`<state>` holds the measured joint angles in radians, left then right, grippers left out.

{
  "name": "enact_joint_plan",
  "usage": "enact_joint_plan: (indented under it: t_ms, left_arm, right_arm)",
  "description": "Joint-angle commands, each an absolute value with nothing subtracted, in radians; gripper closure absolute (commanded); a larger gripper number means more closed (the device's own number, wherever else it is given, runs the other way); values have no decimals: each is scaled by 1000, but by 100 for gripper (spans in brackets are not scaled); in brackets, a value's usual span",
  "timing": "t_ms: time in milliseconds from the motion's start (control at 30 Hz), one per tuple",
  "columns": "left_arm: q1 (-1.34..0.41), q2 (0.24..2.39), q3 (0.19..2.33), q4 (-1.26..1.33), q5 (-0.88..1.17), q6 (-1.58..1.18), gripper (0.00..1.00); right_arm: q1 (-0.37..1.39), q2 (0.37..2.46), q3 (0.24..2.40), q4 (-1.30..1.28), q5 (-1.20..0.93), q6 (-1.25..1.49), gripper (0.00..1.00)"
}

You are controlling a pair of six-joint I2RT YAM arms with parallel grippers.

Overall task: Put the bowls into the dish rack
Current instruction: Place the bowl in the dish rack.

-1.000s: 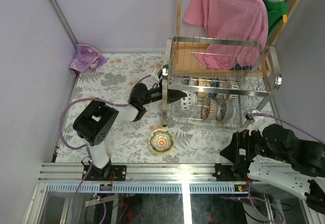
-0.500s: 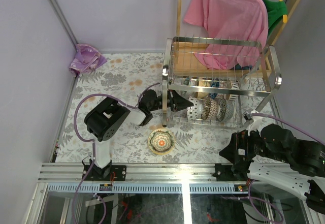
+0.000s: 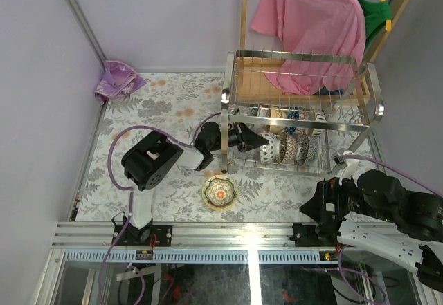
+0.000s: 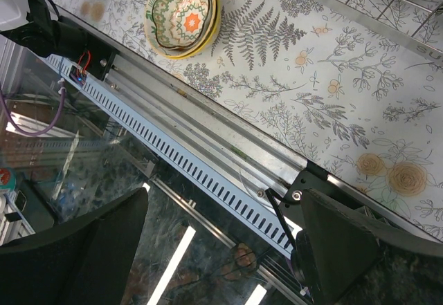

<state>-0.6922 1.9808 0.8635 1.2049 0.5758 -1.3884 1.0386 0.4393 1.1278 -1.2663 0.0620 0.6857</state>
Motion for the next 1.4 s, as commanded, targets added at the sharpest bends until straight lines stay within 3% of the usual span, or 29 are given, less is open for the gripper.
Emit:
enact_joint_plan:
  t_ms: [0, 600, 700, 900, 1367]
  left_arm:
    - [-709, 1965, 888, 1191, 558, -1321, 100]
    - [-723, 1860, 1034, 510, 478, -951, 100]
    - [-732, 1853, 1060, 452, 466, -918, 92]
    - [-733, 1824, 1078, 386, 443, -886, 63]
    - [-742, 1703, 1056, 279, 416, -845, 54]
  right_arm:
    - [1039, 425, 1130, -1282, 6, 652, 1]
    - [1039, 429, 1152, -1291, 10, 644, 0]
    - [1038, 434, 1152, -1290, 8, 643, 1]
    - [1039, 439, 1152, -1284, 7, 642, 0]
    - [1038, 441, 1146, -1275, 2, 650, 1]
